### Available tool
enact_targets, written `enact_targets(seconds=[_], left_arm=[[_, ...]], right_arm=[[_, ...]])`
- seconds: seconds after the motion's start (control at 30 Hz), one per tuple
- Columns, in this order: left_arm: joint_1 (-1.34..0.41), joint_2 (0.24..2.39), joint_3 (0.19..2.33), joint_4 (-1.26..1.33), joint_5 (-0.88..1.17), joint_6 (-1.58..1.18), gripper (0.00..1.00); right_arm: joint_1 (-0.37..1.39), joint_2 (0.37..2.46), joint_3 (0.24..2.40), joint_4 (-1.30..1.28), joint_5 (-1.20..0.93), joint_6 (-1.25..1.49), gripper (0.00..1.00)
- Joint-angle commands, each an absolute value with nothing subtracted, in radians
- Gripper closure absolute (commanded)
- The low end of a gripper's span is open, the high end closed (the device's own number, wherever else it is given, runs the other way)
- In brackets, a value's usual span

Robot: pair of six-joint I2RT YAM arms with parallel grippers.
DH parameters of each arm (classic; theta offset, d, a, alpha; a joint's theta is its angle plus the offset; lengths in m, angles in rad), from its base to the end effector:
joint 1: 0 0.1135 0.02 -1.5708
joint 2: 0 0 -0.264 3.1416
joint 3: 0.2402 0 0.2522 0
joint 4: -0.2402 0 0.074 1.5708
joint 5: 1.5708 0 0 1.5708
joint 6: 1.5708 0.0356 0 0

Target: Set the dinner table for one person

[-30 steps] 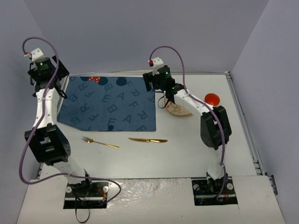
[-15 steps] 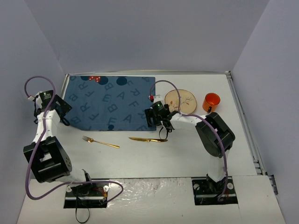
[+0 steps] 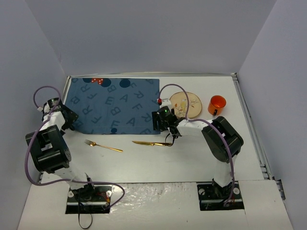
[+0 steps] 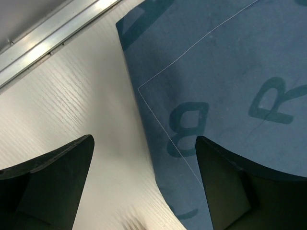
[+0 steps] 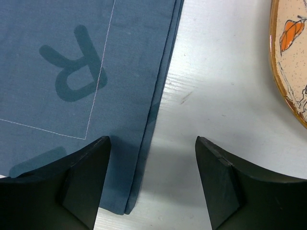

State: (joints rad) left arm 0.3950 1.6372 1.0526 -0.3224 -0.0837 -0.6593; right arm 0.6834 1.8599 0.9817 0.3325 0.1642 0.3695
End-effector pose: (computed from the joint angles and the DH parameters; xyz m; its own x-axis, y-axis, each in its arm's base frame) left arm 0.3149 0.1345 0.2055 -0.3106 -0.7908 -0.5273 -0.7860 0.5257 -0.3254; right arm 0.3070 0.2425 0.1597 -0.5611 0.0025 -0.8277 -0.3345 0.9140 0.2296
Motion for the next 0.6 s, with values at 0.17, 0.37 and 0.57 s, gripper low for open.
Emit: enact_targets(seconds=[0.17,0.37,0.57], left_arm=[[0.399,1.71,1.079,-0.285,-0.095,-0.7,0.32],[0.379,1.763,1.096,-0.274,-0.098,-0.68,0.74],[0.356,1.738,1.205,-0.4,-0.123,-0.651,0.94]], right_arm=[[0.687,1.788,0.946,0.392,0.143,0.376,0.33],[0.678,1.762,0.923,0.41,0.143,0.371,0.37],[0.666,1.743,0.906,0.426,0.135,0.369,0.39]])
